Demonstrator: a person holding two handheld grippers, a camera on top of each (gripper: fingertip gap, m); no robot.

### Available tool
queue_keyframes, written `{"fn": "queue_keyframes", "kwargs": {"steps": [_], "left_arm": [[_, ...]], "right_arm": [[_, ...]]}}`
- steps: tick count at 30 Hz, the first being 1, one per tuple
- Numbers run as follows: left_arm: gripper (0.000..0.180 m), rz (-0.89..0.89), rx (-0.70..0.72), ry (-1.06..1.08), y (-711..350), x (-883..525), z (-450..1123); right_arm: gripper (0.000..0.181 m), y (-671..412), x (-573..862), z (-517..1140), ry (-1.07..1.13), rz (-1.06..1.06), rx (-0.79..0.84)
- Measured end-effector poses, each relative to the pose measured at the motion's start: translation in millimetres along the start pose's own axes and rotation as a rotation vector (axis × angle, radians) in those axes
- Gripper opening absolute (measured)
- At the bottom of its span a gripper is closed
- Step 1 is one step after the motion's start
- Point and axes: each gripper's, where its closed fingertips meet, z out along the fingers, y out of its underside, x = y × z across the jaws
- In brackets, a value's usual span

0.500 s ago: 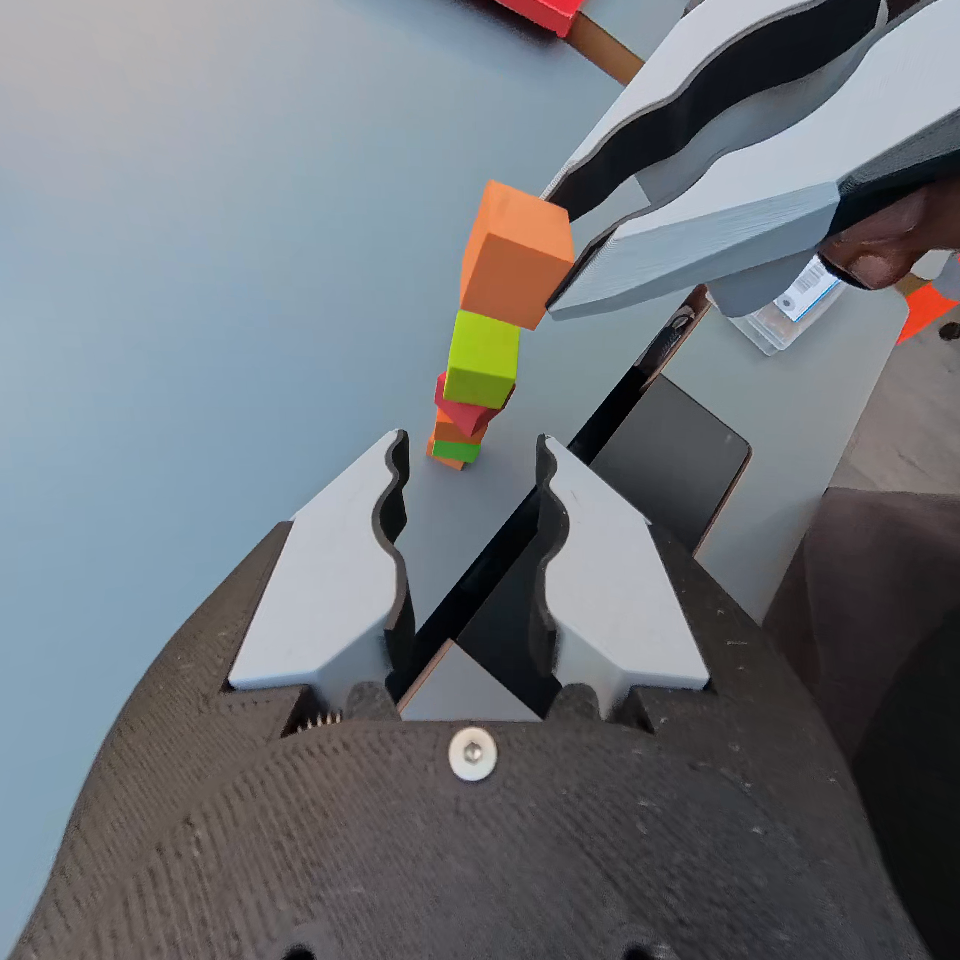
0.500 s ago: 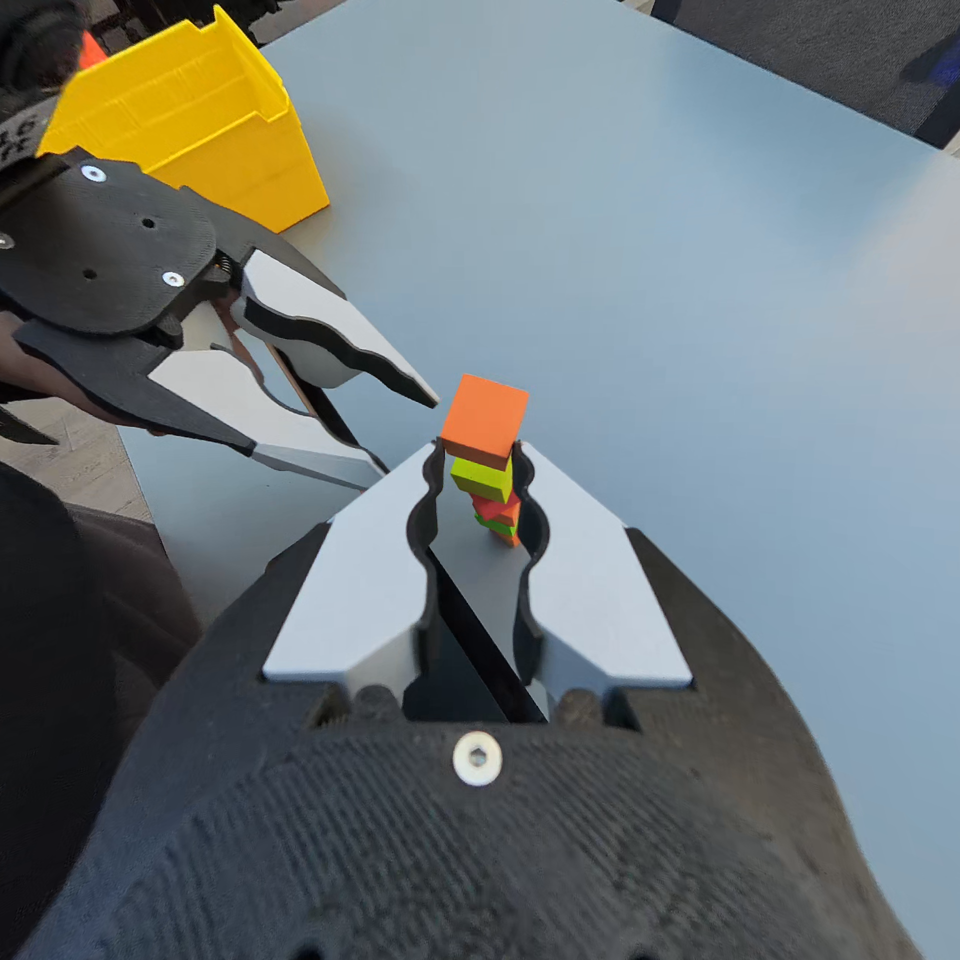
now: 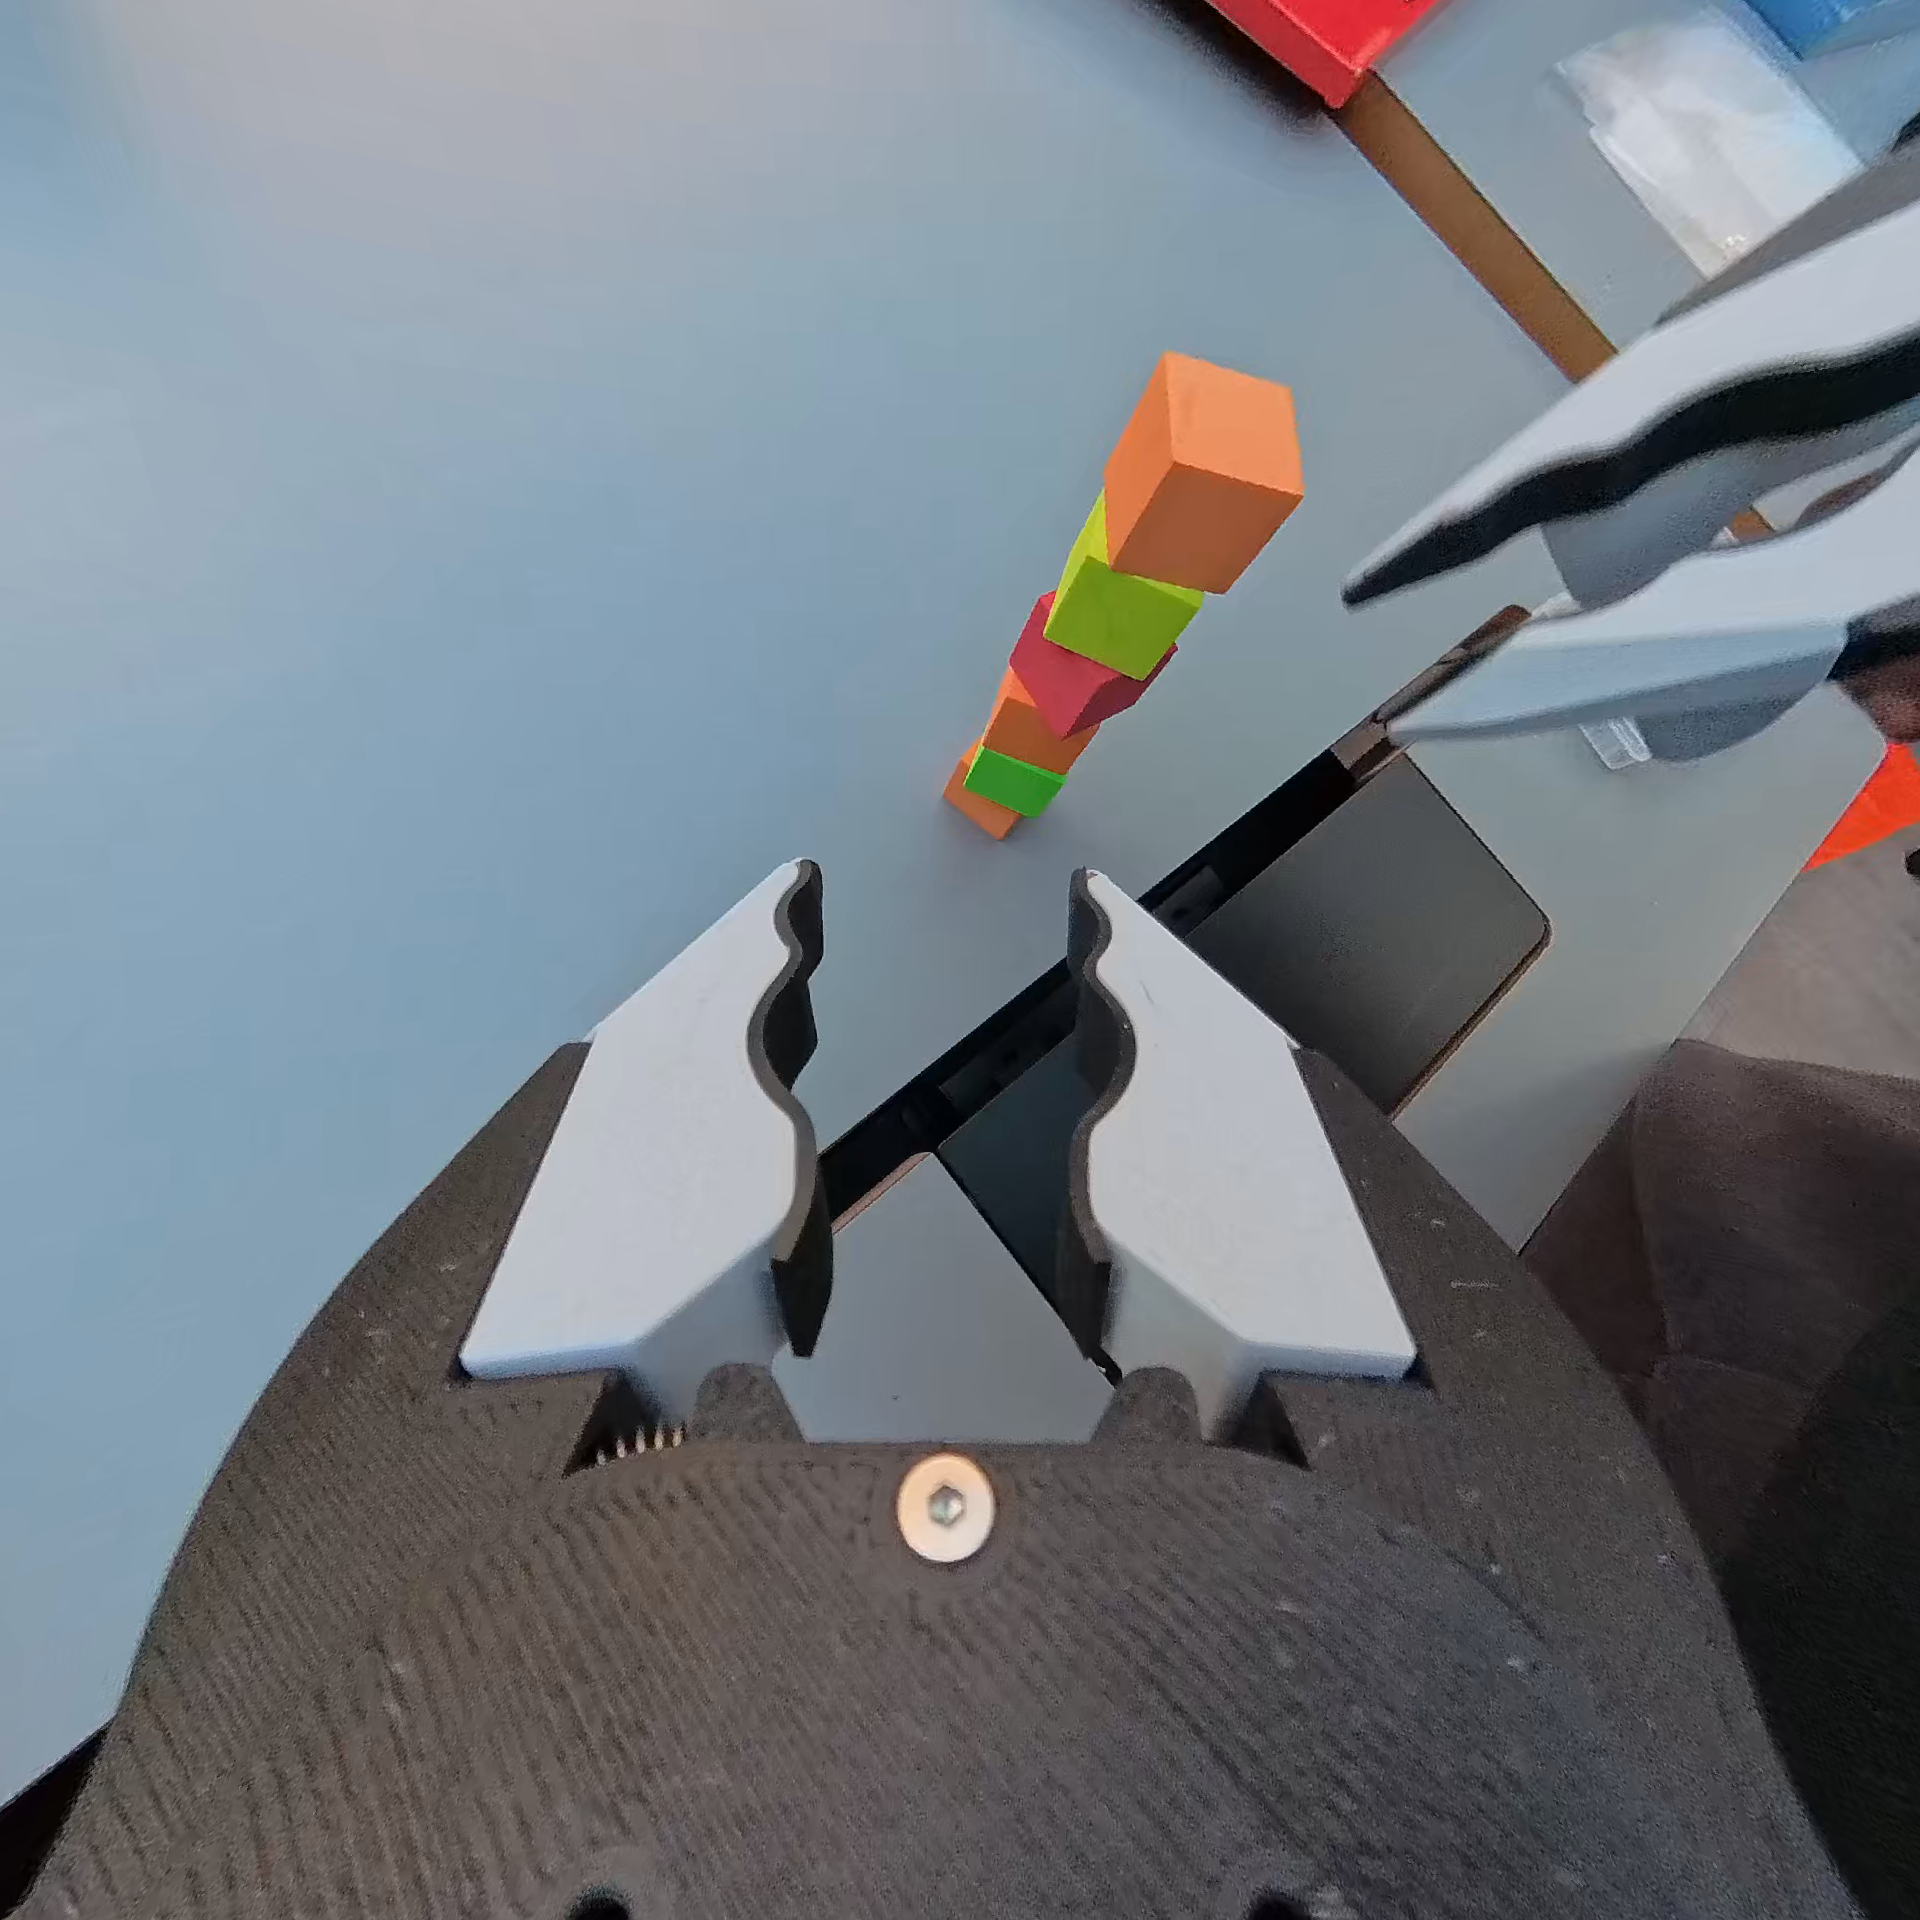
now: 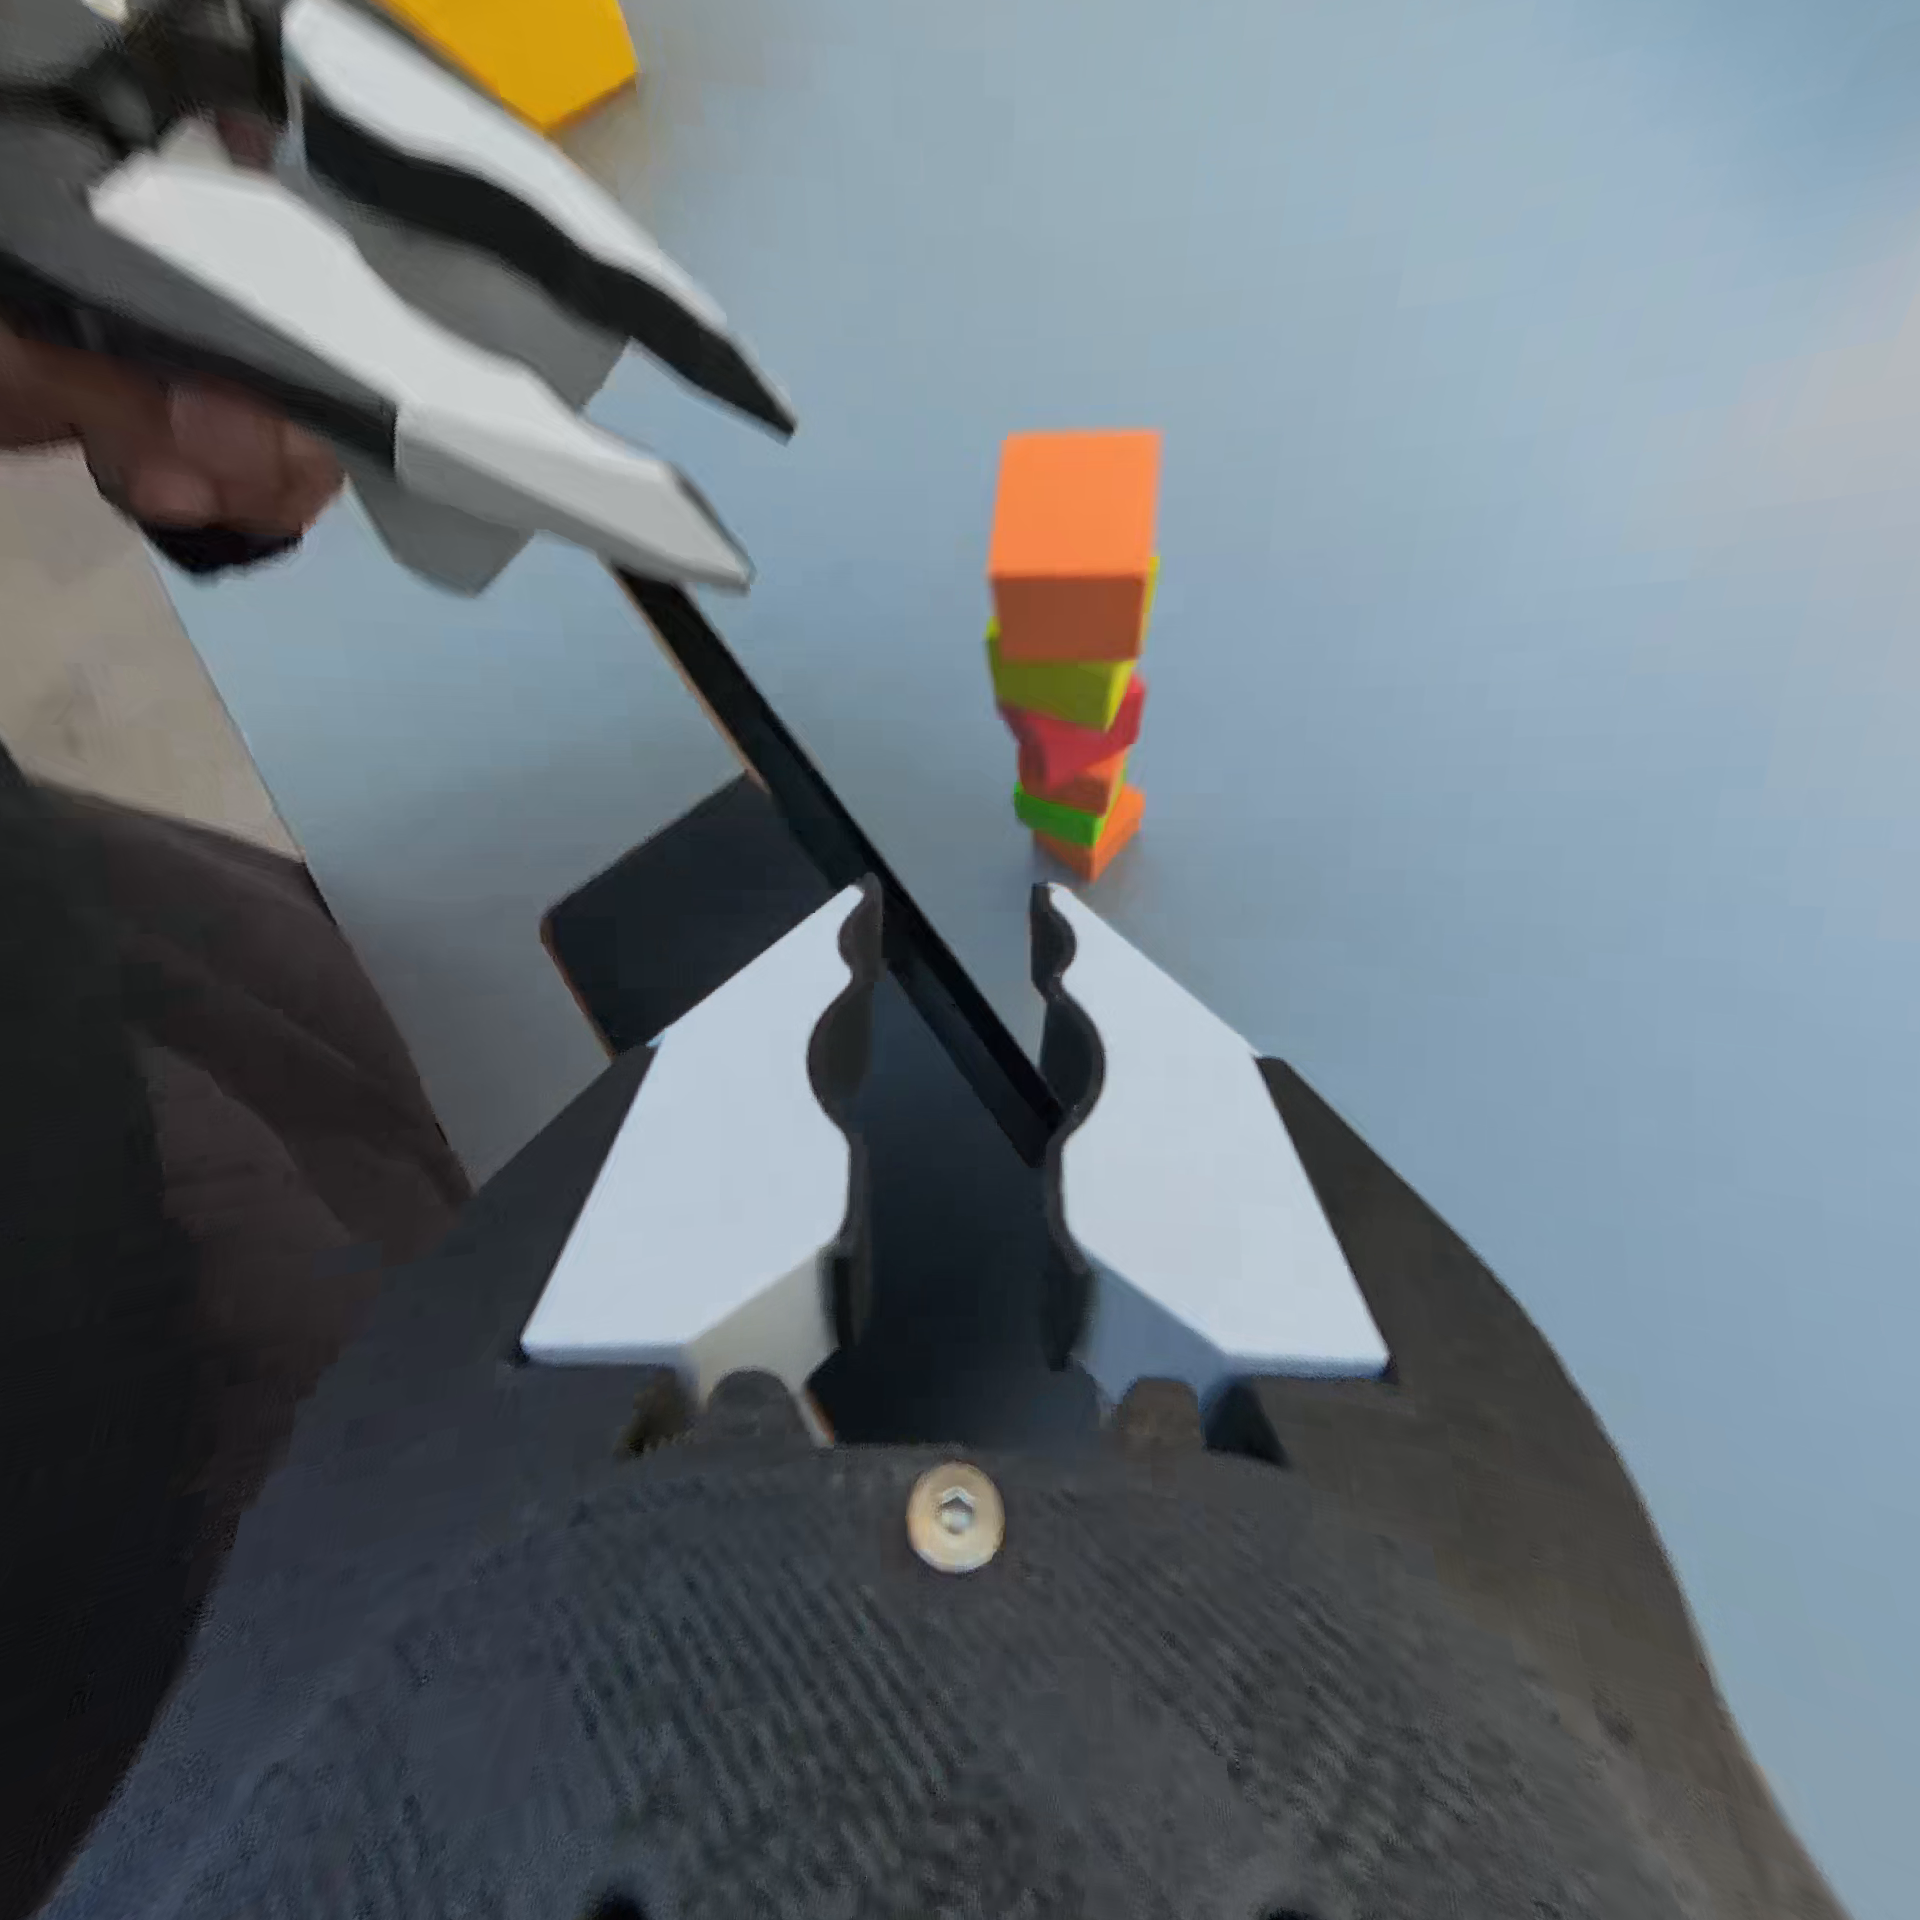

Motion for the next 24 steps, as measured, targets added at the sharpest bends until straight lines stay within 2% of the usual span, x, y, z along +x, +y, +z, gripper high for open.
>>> {"fn": "queue_keyframes", "kwargs": {"steps": [3,5,8,10,12,14,19,24], "left_arm": [[0.044,-0.004,-0.004,-0.002,0.6,-2.0,1.5],[0.044,-0.009,-0.009,0.0,1.1,-2.9,3.1],[0.044,-0.012,-0.006,0.0,-1.3,-4.7,4.0],[0.043,-0.01,0.001,-0.011,-3.2,-7.8,2.2],[0.043,-0.018,0.007,-0.025,-2.2,-11.6,-1.3],[0.042,-0.035,0.009,-0.037,1.7,-16.0,-5.3],[0.041,-0.098,0.013,-0.062,14.0,-28.3,-11.7],[0.04,-0.183,0.027,-0.047,16.0,-35.5,-9.6]], "right_arm": [[0.006,35.6,-18.2,19.3,-0.002,-0.259,-0.168],[0.0,38.7,-30.1,37.2,-0.002,-0.416,-0.198],[0.0,31.4,-48.0,65.3,-0.092,-0.436,-0.19],[0.0,28.1,-34.7,79.8,-0.058,-0.421,-0.21],[0.0,18.3,-1.1,84.7,0.085,-0.359,-0.193],[0.0,9.0,28.7,76.9,0.185,-0.19,-0.137],[0.0,31.3,60.4,42.4,0.178,0.214,-0.083],[0.001,72.2,73.4,5.4,0.253,0.354,-0.101]]}}
